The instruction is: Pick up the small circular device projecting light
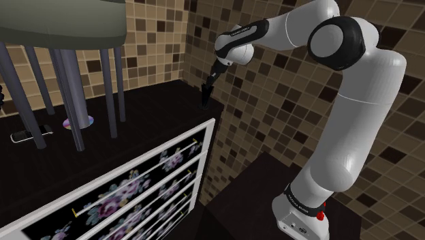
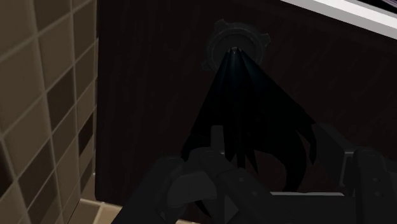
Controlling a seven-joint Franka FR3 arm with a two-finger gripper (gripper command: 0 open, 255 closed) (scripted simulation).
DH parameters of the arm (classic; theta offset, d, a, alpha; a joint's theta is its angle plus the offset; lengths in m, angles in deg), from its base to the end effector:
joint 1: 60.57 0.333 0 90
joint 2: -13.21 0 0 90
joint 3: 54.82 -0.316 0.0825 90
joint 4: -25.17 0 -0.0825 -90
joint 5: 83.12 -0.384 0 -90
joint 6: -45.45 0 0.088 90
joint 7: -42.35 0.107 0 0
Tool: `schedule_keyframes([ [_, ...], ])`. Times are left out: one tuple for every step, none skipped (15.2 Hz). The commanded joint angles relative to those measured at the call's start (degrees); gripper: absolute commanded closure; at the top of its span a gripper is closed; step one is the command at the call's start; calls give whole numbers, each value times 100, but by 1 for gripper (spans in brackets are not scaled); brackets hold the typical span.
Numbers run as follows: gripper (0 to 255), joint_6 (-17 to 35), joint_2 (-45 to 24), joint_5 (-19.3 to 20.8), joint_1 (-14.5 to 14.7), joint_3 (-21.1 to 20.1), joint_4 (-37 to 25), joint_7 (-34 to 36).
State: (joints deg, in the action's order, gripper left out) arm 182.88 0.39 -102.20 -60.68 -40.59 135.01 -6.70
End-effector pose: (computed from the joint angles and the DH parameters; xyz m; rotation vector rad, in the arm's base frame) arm 0.6133 -0.1461 0.4083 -3.0040 -0.6140 -0.5156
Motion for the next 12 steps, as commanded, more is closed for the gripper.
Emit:
schedule_keyframes([
  [255, -66, 26, 31, 6, 7, -33, 31],
  [255, -131, 57, 59, 10, 16, -70, 60],
  [255, -195, 88, 87, 13, 24, -107, 88],
  [255, -260, 118, 114, 17, 31, -146, 115],
  [255, -326, 147, 141, 20, 38, -186, 142],
  [255, -392, 175, 167, 22, 45, -228, 168],
  [255, -458, 201, 191, 25, 51, -270, 194],
  [255, -524, 227, 215, 27, 57, -315, 219],
  [255, -591, 252, 238, 29, 62, -360, 244],
  [255, -659, 275, 261, 30, 67, -407, 268],
  [255, -727, 297, 282, 32, 72, -456, 291],
  [255, -795, 319, 303, 33, 77, -505, 314],
])
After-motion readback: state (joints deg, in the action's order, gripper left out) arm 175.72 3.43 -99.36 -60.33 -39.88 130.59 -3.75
